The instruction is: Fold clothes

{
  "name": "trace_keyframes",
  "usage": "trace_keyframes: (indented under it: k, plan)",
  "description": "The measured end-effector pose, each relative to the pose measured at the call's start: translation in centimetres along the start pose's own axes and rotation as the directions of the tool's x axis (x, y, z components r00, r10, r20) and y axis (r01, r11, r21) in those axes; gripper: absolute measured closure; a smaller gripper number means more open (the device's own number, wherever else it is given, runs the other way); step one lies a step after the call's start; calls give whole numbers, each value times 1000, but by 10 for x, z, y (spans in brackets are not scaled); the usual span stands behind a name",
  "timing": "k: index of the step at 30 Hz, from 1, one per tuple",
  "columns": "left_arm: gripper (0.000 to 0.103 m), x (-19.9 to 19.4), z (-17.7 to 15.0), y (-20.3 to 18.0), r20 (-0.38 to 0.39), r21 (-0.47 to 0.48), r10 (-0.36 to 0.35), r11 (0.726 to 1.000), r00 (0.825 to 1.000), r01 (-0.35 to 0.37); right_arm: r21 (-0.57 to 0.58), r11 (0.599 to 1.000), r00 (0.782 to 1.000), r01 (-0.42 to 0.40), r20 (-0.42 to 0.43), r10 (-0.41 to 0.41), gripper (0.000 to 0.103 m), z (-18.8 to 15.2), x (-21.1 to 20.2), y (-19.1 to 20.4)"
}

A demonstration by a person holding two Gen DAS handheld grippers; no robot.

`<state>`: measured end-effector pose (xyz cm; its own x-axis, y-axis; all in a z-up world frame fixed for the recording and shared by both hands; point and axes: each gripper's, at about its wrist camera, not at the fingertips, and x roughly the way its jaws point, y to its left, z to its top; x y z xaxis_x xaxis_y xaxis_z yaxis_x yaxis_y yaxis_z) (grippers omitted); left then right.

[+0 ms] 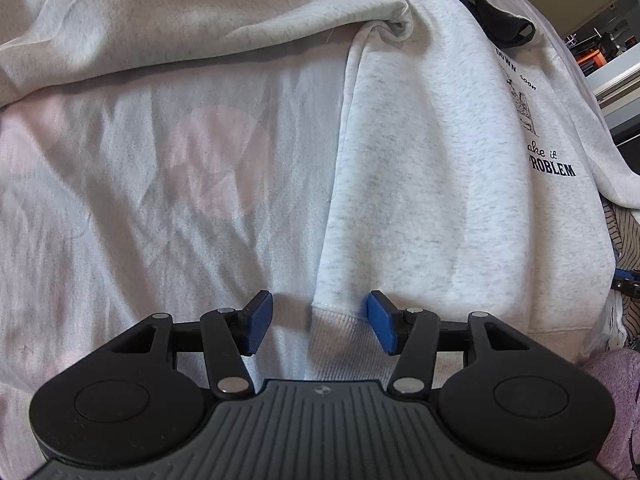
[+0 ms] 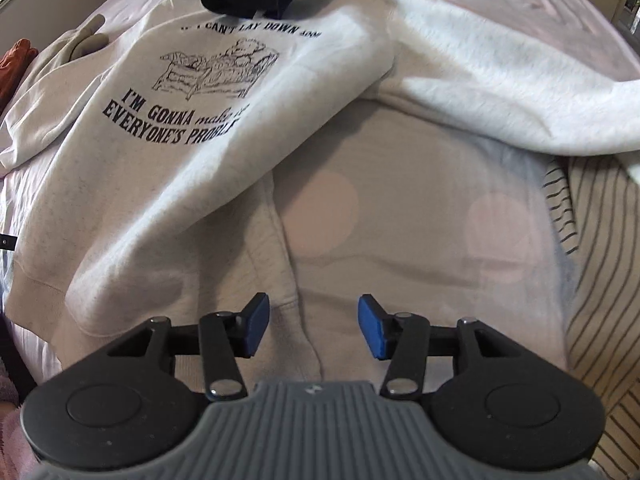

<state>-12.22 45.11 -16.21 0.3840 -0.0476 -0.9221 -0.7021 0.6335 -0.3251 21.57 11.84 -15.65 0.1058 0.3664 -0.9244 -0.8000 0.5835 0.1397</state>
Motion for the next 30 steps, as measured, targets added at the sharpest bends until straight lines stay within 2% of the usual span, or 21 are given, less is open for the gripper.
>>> trace_keyframes:
  k: [3,4,5,6,9,12,15,19,23,30]
  plan:
    - [52,2,-1,-2,3,0,3,1000,1000,-3,16,1000,999,-26,-39,26,53,0,17,2]
    - [56,1,-1,-4,8,15,8,1000,1000,-8,24,999,998,-34,-49,35,61,0,23,3]
    - [67,0,-2,-7,11,32,6,999,1000,-7,31,998,997,-49,-56,50,68,0,25,4]
    - [77,-1,-2,-11,14,51,-5,999,1000,4,39,997,996,-70,-55,72,85,-1,23,5]
    - [89,-5,-2,-19,24,88,-22,996,999,20,47,996,997,-71,-30,72,90,-3,3,9]
    - [95,-23,-2,-17,68,57,-77,996,995,73,92,994,998,-67,16,65,92,-7,-32,5]
    - [96,-54,-2,-13,132,36,-156,988,979,153,156,985,996,-70,63,61,93,-15,-72,-3]
    - [96,-92,-6,-13,179,53,-187,982,966,180,263,961,993,-80,107,54,93,-35,-123,-19]
    - [96,-100,-13,-16,174,67,-161,986,972,151,311,950,996,-19,88,-9,93,-60,-141,-26]
    - [95,-71,-21,1,85,32,-45,999,995,42,388,921,999,19,23,-30,93,-81,-103,-36]
